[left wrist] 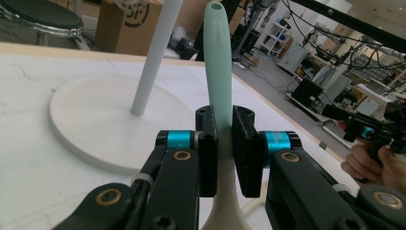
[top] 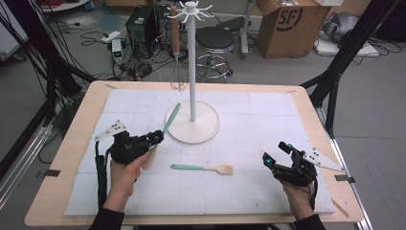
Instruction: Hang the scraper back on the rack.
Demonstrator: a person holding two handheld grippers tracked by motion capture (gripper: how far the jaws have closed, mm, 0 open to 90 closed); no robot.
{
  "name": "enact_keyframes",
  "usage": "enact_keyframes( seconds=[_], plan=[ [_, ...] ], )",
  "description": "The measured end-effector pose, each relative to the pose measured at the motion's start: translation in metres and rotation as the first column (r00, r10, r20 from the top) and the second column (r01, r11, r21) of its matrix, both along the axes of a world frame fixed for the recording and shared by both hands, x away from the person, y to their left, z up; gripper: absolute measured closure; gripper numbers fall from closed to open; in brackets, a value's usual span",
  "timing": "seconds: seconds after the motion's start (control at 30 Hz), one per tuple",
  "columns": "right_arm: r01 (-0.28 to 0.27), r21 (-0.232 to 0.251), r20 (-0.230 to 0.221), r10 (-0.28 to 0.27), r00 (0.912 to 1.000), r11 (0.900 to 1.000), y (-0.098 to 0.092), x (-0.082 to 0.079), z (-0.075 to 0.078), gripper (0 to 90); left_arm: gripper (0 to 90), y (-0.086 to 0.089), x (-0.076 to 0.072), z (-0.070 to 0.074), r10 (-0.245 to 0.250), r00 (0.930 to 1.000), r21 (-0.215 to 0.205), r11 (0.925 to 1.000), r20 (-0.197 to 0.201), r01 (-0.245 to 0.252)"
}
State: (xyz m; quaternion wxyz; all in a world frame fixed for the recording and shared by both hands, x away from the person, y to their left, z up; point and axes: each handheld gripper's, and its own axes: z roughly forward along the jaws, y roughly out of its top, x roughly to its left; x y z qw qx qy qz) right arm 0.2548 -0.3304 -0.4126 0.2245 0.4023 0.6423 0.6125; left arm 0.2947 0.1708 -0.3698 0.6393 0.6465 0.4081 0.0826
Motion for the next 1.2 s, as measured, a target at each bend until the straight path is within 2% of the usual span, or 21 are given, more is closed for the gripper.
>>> enact_keyframes(
  seconds=[0.13,0.27,0.6,0.8,1.0,1.2],
  plan=[
    [-0.001,-0.003,-0.002,0.001,1.0,1.0,0.0,0.001,-0.001,14.6,81.3,0.001,0.002,0.018,0.003,0.9995,-0.001,1.0,0.033,-0.003],
    [0.0,0.001,-0.002,0.0,1.0,1.0,-0.001,0.001,-0.001,14.6,81.3,0.004,0.003,0.029,0.002,0.9986,-0.027,0.9996,0.053,0.0],
    [-0.003,0.011,-0.012,0.003,0.9999,1.0,-0.001,0.001,-0.002,14.5,81.2,0.002,0.009,0.056,-0.01,0.9945,-0.049,0.9987,0.105,0.016],
    [0.007,0.02,-0.011,-0.007,0.9999,1.0,-0.003,0.0,-0.001,14.5,81.1,0.002,0.012,0.067,-0.003,0.9918,-0.063,0.998,0.128,0.011],
    [0.013,0.022,-0.017,-0.012,0.9998,1.0,-0.005,0.001,-0.002,14.5,81.1,0.005,0.014,0.076,0.003,0.9896,-0.107,0.9942,0.144,0.012],
    [0.011,0.021,-0.025,-0.01,0.9996,1.0,-0.004,0.002,-0.004,14.5,81.1,0.006,0.017,0.088,0.01,0.9845,-0.126,0.992,0.175,0.012]
  ],
)
